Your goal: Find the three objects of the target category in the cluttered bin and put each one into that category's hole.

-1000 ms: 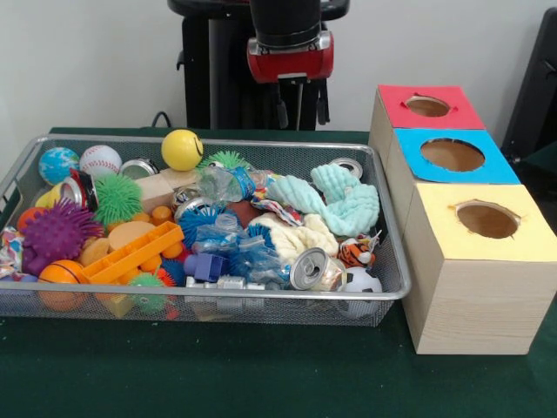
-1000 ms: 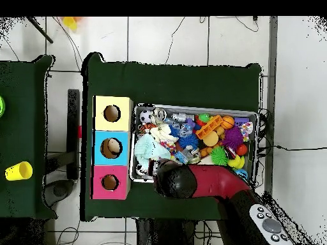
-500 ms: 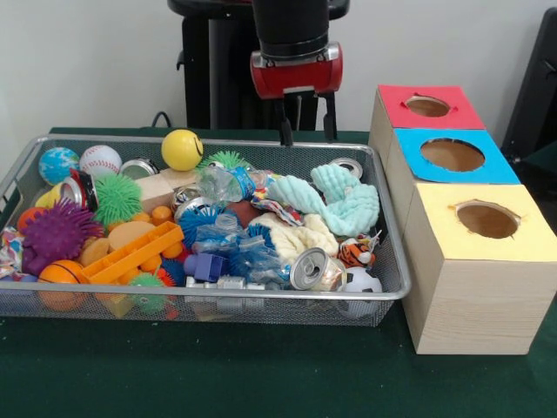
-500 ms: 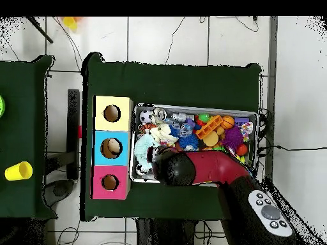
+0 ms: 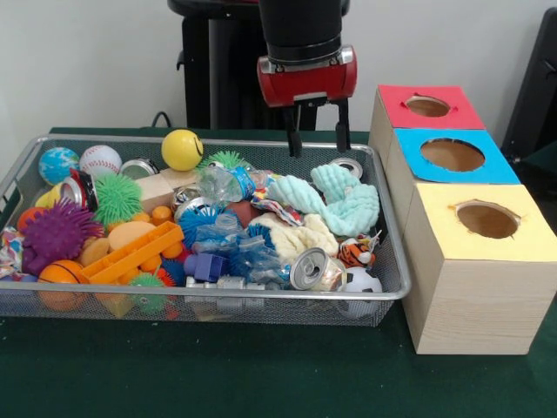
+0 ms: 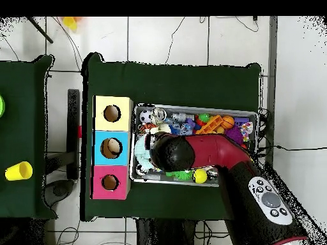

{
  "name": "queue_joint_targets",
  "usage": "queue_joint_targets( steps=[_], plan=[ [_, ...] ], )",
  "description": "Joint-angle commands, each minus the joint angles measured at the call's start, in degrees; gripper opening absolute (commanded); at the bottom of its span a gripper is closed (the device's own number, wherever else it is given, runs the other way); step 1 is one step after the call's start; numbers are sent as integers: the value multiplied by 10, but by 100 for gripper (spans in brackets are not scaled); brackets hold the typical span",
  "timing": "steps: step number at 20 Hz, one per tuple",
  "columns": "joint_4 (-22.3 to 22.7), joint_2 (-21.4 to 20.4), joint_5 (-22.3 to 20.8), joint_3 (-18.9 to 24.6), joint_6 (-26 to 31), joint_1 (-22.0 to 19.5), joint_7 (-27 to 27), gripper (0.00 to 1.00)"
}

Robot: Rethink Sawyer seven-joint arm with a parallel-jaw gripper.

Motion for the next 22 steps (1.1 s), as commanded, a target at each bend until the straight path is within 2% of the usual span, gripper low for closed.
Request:
queue_joint_targets(
  steps=[1, 5, 11, 16, 22],
  plan=[
    [-49, 30, -51, 36, 39, 5, -100, 100],
    [-46, 56, -83, 3, 3, 24, -67, 100],
    [-42, 51, -117, -28, -7, 41, -32, 100],
    [-50, 77, -134, -36, -17, 48, -16, 100],
    [-47, 90, -144, -43, -35, 47, 1, 100]
  ],
)
